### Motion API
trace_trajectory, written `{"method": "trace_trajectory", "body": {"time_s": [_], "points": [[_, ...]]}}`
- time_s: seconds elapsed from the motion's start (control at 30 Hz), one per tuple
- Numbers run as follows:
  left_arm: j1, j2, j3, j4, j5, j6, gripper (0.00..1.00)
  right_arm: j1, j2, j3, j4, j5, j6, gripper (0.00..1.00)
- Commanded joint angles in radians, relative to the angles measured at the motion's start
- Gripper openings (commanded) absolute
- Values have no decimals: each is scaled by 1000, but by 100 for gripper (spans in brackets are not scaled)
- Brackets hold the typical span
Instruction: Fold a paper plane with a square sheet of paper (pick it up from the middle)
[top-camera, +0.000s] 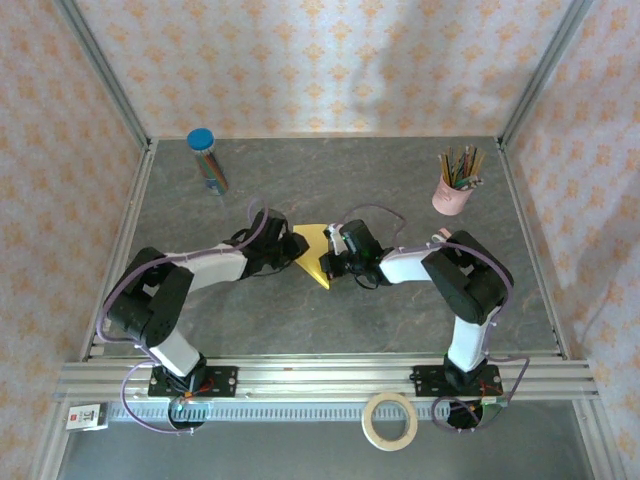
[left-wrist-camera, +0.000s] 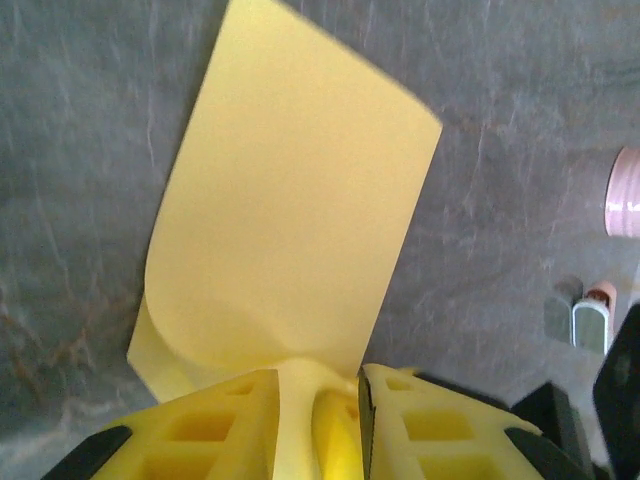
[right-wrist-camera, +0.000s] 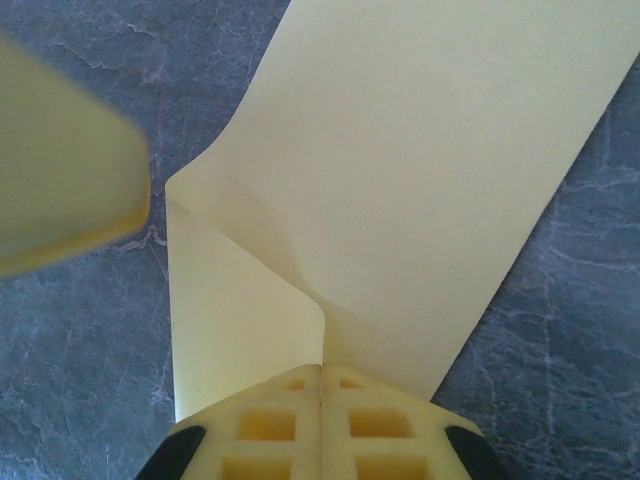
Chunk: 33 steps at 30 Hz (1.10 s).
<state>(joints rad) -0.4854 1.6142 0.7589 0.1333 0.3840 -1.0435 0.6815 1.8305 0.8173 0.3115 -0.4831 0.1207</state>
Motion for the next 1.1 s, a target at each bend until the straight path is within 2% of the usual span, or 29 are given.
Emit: {"method": "trace_trajectory", "body": {"time_s": [0.0,0.37,1.07], "points": [[-16,-43,-35,88,2,-79,26,-7,32,8,-74,10,11,0],[-41,8,-76,187,41,-133,19,-7,38,11,-78,10,11,0],[-44,68,-46,145,38,-112,16,-7,54,21,-97,18,8,0]]}}
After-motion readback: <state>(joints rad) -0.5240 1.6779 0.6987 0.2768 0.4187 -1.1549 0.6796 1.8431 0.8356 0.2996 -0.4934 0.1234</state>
